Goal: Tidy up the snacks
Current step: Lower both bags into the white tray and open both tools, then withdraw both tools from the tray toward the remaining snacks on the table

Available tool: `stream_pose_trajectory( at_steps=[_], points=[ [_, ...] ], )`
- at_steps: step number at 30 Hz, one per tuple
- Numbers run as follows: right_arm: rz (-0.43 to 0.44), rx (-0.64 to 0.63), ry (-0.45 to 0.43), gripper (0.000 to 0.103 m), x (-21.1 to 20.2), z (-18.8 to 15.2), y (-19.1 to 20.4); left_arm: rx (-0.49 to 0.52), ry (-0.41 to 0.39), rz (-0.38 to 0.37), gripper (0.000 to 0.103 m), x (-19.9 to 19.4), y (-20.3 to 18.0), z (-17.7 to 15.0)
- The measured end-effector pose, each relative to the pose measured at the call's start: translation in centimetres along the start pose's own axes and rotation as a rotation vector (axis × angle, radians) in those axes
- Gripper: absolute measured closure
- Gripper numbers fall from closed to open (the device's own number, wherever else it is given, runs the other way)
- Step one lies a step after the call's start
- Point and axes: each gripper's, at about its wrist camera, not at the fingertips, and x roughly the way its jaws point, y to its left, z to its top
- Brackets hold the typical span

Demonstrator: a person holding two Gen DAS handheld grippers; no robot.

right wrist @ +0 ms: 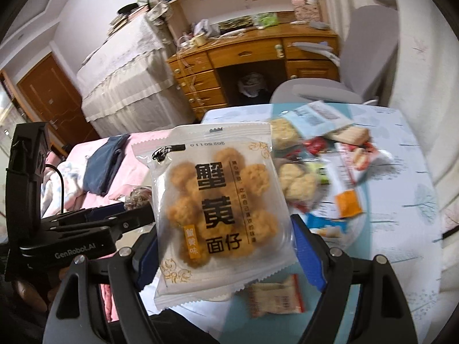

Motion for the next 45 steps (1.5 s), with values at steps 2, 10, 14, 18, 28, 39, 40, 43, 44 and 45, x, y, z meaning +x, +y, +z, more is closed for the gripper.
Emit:
stream_pose_trajectory(
  at_steps=[2,10,14,18,28,39,40,43,44,45],
  points=[
    [0.026,-0.016,0.0,0.021,0.7,-0.1,1.5,-0.013,-0.003,0.018,0.047,-0.3,1.3,-0.1],
    [0.1,-0.033,0.024,0.018,3.1,-0.4,4.7,-0.05,0.003,0.038,0.042,-0.2,4.1,-0.1],
    [0.117,-0.011,0.053,0.011,4.0,-0.8,4.6,-0.054,0.02,0.038,0.035,0.2,4.4,-0.3],
    [0.11,0.013,0.028,0.004,3.4,-0.9,4.1,-0.051,0.041,0.053,0.035,0.6,4.0,-0.4],
    [0.067,0.112,0.041,0.004,2.3,-2.1,0.8,-0.012,0.066,0.054,0.035,1.5,1.0,-1.3],
    [0.062,0.113,0.045,0.006,-0.2,-3.4,-3.6,-0.014,0.057,0.079,0.032,0.9,-4.2,-3.5],
    [0.061,0.103,0.052,0.006,-0.4,-3.4,-3.9,-0.022,0.056,0.08,0.031,0.8,-4.8,-3.8],
    [0.059,0.062,0.059,0.006,-1.1,-3.6,-5.0,-0.034,0.053,0.092,0.031,0.5,-6.2,-4.6],
    [0.057,0.046,0.054,0.007,-1.4,-3.6,-5.3,-0.041,0.05,0.097,0.031,0.3,-6.8,-5.0],
    [0.055,0.029,0.051,0.007,-1.6,-3.7,-5.6,-0.048,0.046,0.097,0.03,0.2,-7.2,-5.3]
  ],
)
